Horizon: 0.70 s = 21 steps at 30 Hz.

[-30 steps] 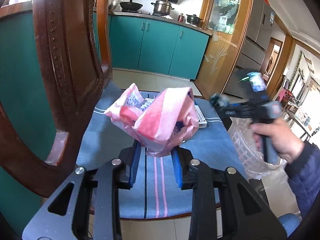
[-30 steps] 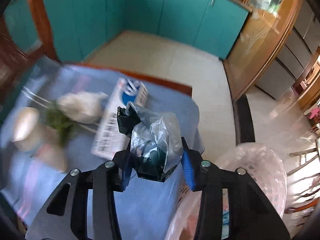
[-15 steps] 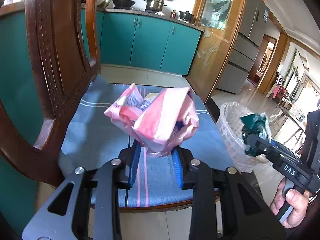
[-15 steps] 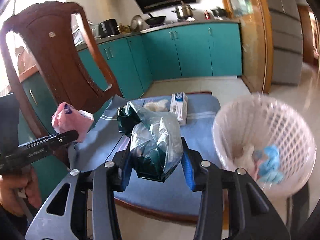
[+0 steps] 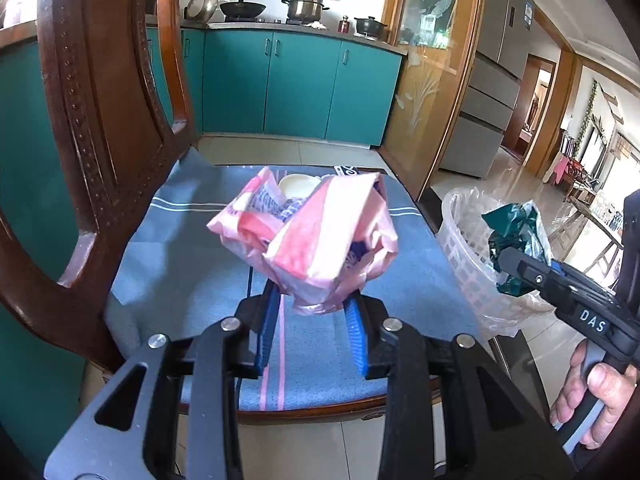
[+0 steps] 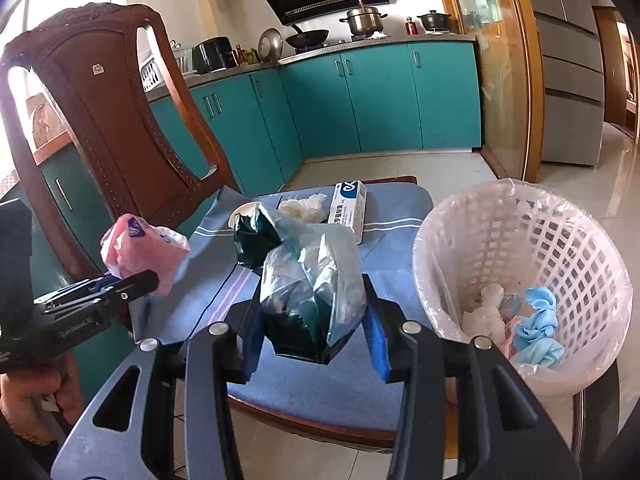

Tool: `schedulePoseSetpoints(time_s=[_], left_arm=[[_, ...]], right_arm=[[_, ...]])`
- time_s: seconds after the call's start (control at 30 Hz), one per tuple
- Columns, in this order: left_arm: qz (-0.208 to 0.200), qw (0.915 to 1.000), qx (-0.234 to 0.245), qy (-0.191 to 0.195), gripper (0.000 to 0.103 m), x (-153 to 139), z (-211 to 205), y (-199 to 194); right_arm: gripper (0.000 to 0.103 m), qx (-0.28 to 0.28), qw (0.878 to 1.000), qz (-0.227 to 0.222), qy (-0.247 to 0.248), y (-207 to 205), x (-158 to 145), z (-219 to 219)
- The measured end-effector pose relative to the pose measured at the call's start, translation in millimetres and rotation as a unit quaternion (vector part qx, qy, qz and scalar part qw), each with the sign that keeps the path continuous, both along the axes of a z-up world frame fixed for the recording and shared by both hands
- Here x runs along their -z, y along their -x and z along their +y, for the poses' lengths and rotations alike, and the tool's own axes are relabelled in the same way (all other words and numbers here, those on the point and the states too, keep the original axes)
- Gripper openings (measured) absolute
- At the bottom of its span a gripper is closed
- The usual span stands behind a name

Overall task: Collect trash
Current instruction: 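Carry the dark plastic bag with the right tool into the wastebasket and release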

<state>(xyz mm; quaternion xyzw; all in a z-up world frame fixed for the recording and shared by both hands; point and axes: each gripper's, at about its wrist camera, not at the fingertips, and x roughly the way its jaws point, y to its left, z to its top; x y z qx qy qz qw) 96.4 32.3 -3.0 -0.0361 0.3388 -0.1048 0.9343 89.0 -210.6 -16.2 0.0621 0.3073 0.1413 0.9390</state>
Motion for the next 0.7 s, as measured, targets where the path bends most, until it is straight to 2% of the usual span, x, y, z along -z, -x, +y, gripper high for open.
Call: schedulePoseSetpoints(time_s=[0.7], left_arm=[[0.0, 1.0, 0.002, 0.001, 0.032, 0.9, 0.7, -2.2]], right_arm=[[0.043, -0.019, 1.0, 0.006, 0.016, -2.6, 2.7, 12.9]])
